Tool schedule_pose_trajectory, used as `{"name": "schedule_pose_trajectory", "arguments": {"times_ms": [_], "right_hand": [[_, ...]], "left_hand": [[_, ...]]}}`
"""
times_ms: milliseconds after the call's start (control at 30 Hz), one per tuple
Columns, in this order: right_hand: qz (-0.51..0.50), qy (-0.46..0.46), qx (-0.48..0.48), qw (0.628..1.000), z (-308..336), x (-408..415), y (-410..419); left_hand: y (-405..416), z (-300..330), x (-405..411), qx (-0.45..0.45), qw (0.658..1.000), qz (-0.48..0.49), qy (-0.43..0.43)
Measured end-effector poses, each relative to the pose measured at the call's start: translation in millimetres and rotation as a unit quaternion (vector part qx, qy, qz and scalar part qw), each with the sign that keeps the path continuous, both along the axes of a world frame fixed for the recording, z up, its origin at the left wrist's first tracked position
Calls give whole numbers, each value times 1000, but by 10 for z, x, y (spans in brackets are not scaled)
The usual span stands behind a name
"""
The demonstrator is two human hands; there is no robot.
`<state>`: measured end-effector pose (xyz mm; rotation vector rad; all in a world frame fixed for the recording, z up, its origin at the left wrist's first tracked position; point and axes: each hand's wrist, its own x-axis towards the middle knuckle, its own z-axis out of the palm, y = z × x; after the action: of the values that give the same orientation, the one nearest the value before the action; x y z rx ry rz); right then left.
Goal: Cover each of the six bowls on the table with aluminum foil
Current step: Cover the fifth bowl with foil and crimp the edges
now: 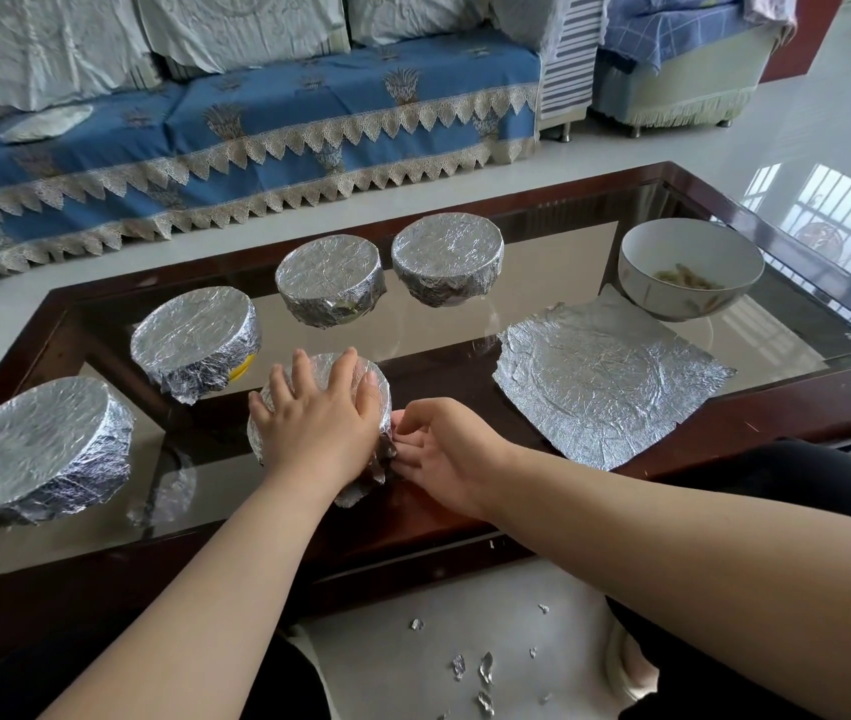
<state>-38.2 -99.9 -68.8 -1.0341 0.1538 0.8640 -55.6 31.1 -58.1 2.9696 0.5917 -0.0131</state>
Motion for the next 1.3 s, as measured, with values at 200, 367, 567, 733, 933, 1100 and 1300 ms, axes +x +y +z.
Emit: {"name": "schedule_pose_trajectory", "arguments": {"times_ms": [200, 367, 567, 733, 933, 1100, 1300], "right_hand": [[43, -86, -87, 991, -32, 28, 54], [32, -89, -111, 989, -50, 71, 111], [50, -59, -108, 991, -14, 170, 117], [57, -66, -114, 990, -34, 214, 135], [62, -186, -216, 957, -8, 393, 129], [91, -343, -339, 871, 85, 527, 65], [52, -364, -358, 859, -52, 481, 79]], "left_hand": [[-14, 12, 8, 6, 1000, 7, 4], [-13, 26, 13, 4, 1000, 11, 7], [-18, 35, 12, -3, 1000, 16, 9], [-5, 32, 10, 0, 1000, 16, 17], [63, 188, -9, -9, 998, 7, 66], [84, 149, -145, 95, 994, -11, 47], [151, 64, -160, 88, 995, -35, 9]]}}
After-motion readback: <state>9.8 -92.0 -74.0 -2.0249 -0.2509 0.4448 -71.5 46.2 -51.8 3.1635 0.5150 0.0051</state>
